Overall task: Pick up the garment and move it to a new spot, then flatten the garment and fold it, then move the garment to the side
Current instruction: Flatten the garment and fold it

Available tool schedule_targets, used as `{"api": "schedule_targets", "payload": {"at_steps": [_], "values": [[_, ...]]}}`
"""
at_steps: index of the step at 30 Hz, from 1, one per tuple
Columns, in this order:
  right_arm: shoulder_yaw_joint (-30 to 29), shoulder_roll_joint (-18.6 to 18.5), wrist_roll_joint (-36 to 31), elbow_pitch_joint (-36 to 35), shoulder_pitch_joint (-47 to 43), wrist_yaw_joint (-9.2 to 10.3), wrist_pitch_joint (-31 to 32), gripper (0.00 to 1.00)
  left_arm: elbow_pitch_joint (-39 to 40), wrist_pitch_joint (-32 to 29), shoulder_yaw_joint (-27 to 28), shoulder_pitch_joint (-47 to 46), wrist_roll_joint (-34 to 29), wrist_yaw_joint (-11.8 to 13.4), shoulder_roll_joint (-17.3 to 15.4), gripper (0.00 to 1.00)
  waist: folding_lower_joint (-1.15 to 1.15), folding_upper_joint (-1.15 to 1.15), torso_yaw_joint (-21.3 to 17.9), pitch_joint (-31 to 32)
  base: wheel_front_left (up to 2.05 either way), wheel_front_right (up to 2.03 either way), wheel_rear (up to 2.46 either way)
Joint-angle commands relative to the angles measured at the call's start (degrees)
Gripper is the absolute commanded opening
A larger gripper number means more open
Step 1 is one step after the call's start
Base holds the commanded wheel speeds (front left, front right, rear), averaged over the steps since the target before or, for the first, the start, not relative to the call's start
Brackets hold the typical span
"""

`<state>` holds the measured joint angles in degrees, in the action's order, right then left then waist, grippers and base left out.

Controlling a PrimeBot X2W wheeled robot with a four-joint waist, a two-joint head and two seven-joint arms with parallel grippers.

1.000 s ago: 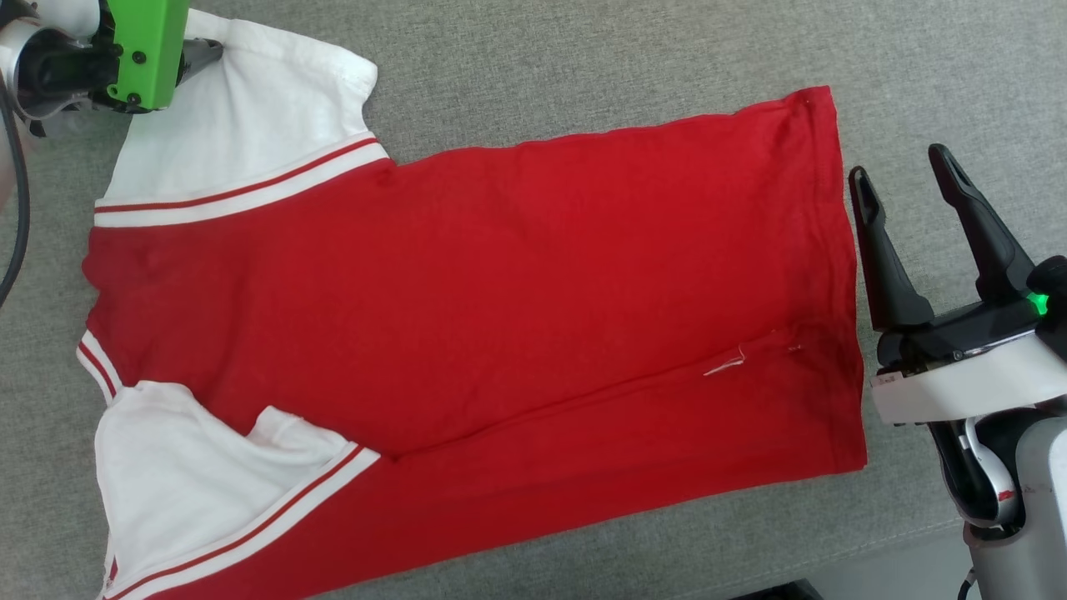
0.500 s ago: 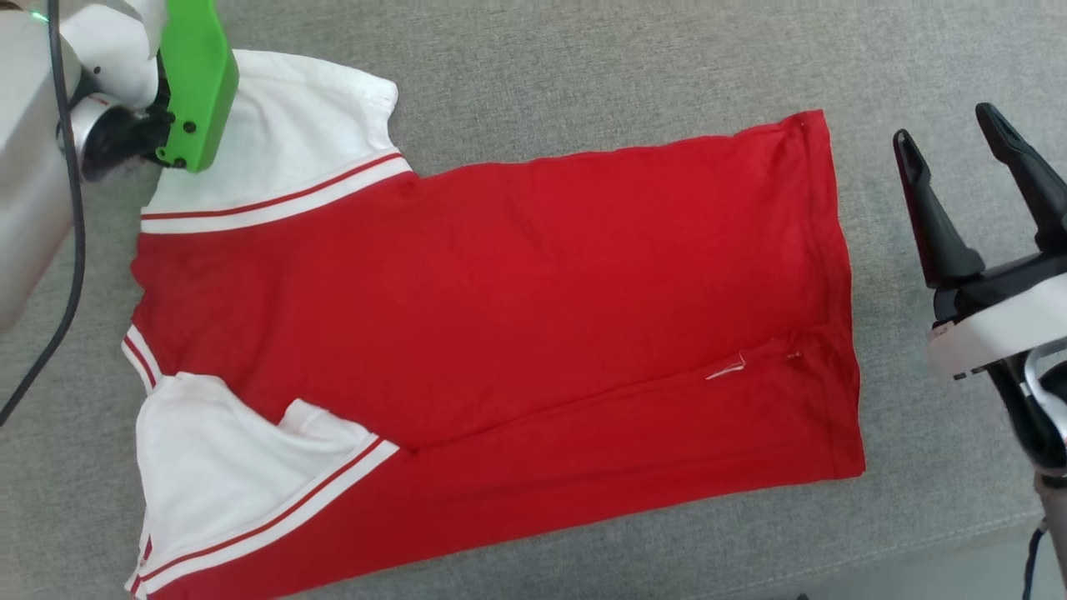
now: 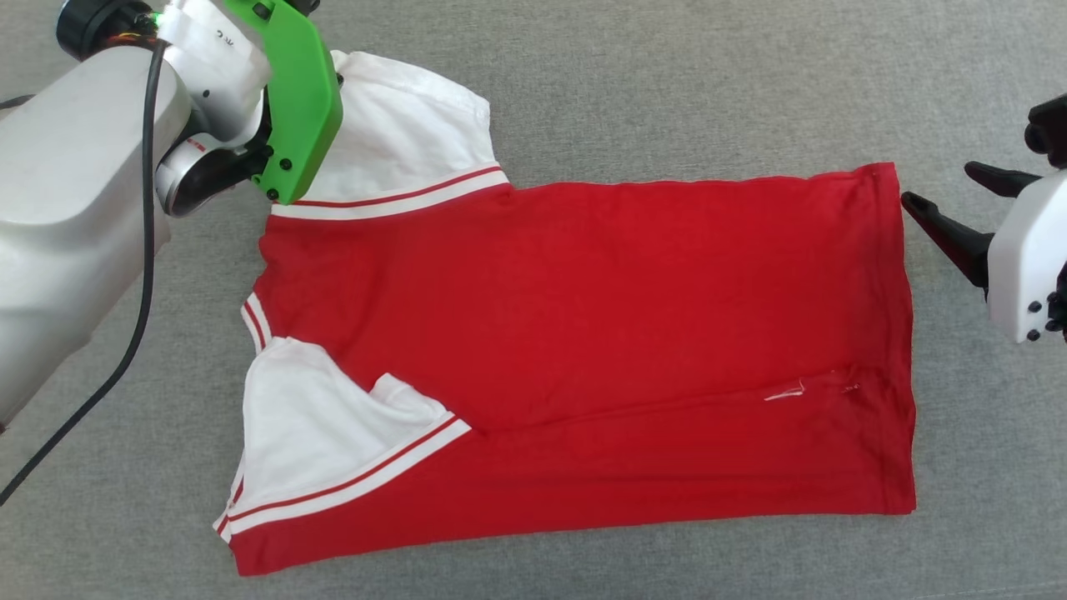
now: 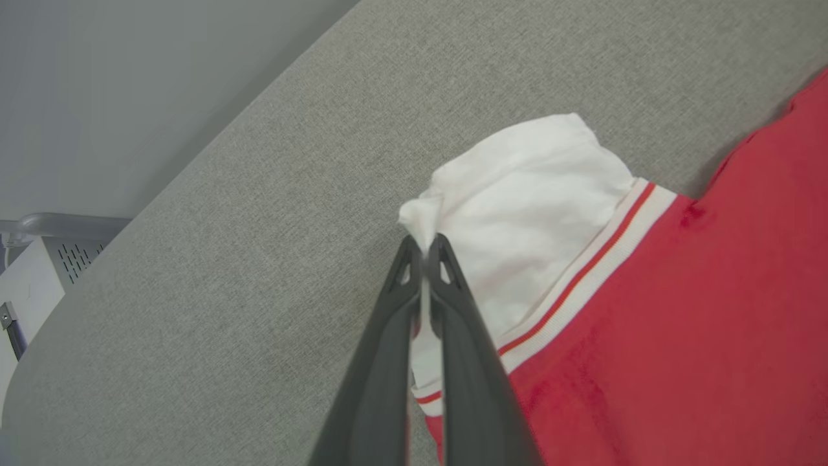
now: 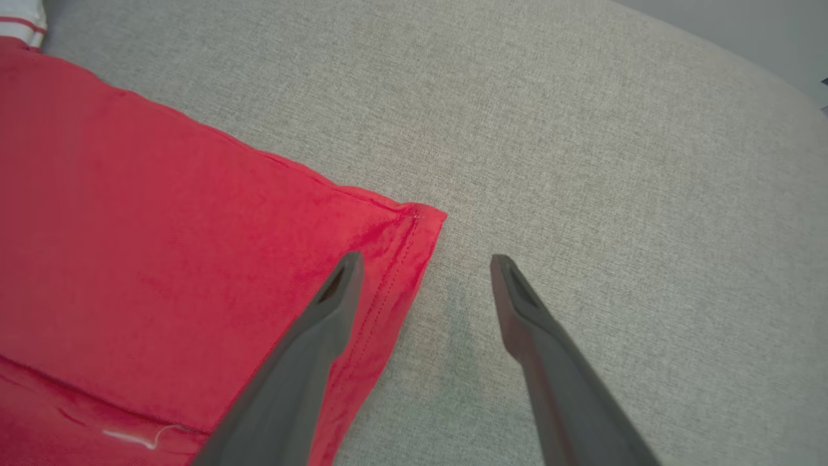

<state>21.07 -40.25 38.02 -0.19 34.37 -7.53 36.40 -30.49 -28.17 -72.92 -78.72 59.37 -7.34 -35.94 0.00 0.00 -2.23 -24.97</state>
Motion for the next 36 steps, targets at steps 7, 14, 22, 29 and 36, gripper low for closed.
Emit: {"api": "schedule_targets", "payload": {"at_steps": [7,14,22,29,36], "values": [[5.3,-1.9,3.3,5.2,8.3,0.04,12.3,1.0,2.3,2.2,-0.3,0.7,-0.5,-0.1,0.6,0.0,0.0,0.0,3.2,0.3,0.0,0.0,0.0],[9.7,-0.3,2.1,11.0,13.1,0.04,15.3,1.0,3.2,3.4,-0.4,-0.3,-1.2,-0.1,0.7,0.0,0.0,0.0,4.2,-1.5,0.0,0.0,0.0],[16.9,2.6,-0.3,19.0,15.5,0.04,13.6,1.0,3.8,4.6,-0.4,-1.3,-1.6,-0.1,0.3,0.0,0.0,0.0,4.5,-3.6,0.0,0.0,0.0],[21.3,3.7,2.2,22.7,15.7,0.04,10.8,0.16,3.4,5.1,-0.4,-0.6,-1.4,-0.1,-0.2,0.0,0.0,0.0,4.2,-3.4,0.0,0.0,0.0],[21.7,3.5,4.7,24.0,16.4,0.04,3.5,0.0,2.5,6.4,-0.4,1.5,-0.7,-0.1,-1.1,0.0,0.0,0.0,3.4,0.1,0.0,0.0,0.0]]}}
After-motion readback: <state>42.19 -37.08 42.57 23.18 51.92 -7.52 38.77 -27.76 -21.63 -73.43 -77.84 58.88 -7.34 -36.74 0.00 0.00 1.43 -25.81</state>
